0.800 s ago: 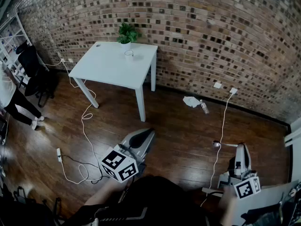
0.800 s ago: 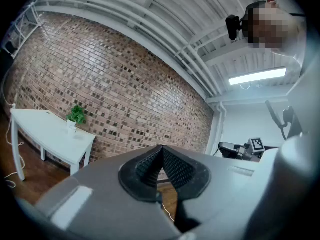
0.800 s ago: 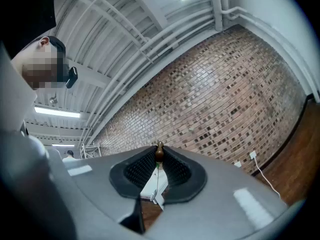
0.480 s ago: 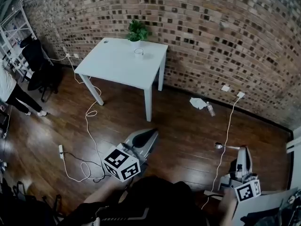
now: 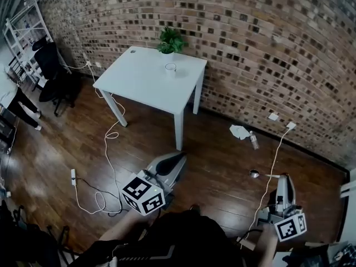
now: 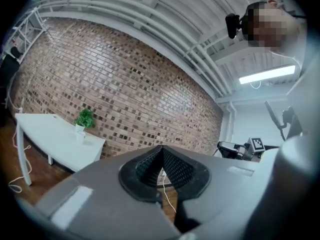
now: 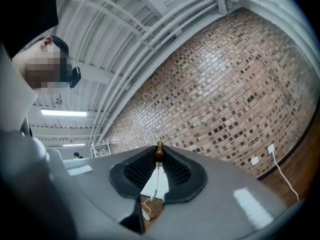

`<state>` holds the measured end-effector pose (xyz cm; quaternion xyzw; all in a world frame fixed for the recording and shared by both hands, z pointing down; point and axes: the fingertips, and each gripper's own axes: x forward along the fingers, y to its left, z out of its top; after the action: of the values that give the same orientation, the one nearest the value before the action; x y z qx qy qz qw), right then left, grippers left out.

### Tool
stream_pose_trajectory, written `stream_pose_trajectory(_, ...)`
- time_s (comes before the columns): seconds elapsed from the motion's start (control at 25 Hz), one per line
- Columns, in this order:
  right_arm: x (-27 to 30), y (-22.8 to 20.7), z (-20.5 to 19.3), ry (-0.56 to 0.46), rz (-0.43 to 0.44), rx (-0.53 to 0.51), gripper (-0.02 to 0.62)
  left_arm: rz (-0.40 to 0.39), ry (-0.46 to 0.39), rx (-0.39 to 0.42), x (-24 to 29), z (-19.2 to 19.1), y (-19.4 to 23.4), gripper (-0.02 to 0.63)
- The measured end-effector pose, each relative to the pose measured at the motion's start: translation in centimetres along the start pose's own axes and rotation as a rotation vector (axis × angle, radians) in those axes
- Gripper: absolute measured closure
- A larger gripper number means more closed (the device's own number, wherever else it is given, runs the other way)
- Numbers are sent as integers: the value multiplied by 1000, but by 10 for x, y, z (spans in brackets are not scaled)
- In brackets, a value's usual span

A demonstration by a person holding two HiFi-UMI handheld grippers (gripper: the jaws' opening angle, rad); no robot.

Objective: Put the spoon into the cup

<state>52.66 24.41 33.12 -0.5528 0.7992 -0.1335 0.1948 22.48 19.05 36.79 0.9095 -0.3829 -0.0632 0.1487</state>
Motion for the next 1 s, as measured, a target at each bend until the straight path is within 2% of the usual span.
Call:
stream_pose_trajectory(0.2,34,-15,6,14,32,0,548,52,7,30,22,14,11,614)
stream_pose_trajectory(0.44,72,-25,-7,24,56,48,548,105,9,49,33,24,41,614)
stream_pose_trajectory(0.64,113,-7,-19,31,86,42,548,101,-11,48,35,39,78,614)
stream_pose_trajectory(0.88,169,17,-41,18,61,47,549,74,-20,44,33,59,138,614)
stream_pose_trajectory(1.0,199,38,-53,33,81,40,548,49,-51,26,29,74,165,614)
